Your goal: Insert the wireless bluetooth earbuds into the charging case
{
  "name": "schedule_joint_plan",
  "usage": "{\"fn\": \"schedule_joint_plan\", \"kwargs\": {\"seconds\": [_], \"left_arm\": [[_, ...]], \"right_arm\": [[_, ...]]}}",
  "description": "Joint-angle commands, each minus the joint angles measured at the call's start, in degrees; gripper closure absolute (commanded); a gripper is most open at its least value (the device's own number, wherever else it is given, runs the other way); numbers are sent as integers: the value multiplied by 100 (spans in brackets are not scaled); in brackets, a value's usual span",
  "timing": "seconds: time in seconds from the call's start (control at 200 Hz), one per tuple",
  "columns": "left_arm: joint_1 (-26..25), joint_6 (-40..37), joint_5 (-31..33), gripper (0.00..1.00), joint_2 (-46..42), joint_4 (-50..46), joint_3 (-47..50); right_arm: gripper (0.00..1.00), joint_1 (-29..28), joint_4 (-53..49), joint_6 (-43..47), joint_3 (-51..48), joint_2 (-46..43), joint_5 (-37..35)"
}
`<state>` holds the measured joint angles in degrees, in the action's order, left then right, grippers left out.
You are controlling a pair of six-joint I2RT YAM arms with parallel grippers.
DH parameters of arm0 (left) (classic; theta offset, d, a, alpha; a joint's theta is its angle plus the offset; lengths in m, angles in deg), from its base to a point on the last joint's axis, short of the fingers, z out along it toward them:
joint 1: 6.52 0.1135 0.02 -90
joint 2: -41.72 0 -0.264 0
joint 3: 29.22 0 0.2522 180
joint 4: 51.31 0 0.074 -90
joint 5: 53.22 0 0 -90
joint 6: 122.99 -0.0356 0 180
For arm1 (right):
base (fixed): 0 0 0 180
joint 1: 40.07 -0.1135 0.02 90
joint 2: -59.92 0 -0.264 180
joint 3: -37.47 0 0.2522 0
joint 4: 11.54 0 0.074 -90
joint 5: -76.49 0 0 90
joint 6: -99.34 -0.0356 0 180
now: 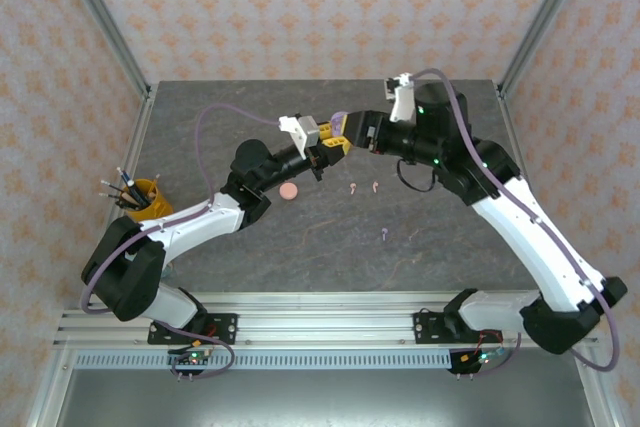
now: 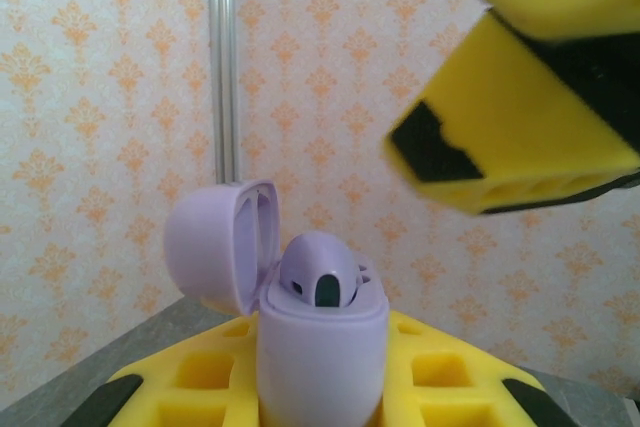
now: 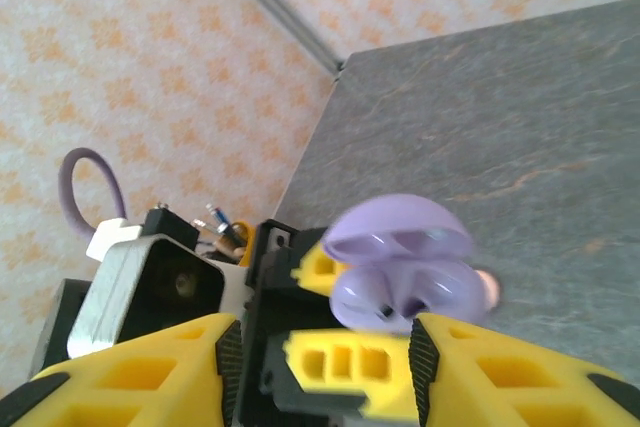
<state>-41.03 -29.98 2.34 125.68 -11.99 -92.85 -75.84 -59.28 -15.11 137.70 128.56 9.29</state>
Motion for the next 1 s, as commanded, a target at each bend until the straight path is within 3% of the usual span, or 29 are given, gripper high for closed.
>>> {"fn": "schedule_joint_plan", "kwargs": {"seconds": [0.0,0.13,0.28,0.51,0.996], "left_arm": [[2,-119,160,100,-105,206,139],[46,-180,209,100,-258,204,278],[79,-194,200,100,-460,168,418],[77,-186,208,100,-713,122,652],[81,-169,192,100,-706,119,654]], "right_arm": [[50,218,-357,-334,-445,-745,-1087],[49,597,-895,-792,-1273,-1223,-1637],[50,622,-1415,-1144,-2069,-1204,-1963],[52,624,-1746,-1168,-2769,-299,-2019],[55,187,-1438,-1004,-2825,1737,-1771]]}}
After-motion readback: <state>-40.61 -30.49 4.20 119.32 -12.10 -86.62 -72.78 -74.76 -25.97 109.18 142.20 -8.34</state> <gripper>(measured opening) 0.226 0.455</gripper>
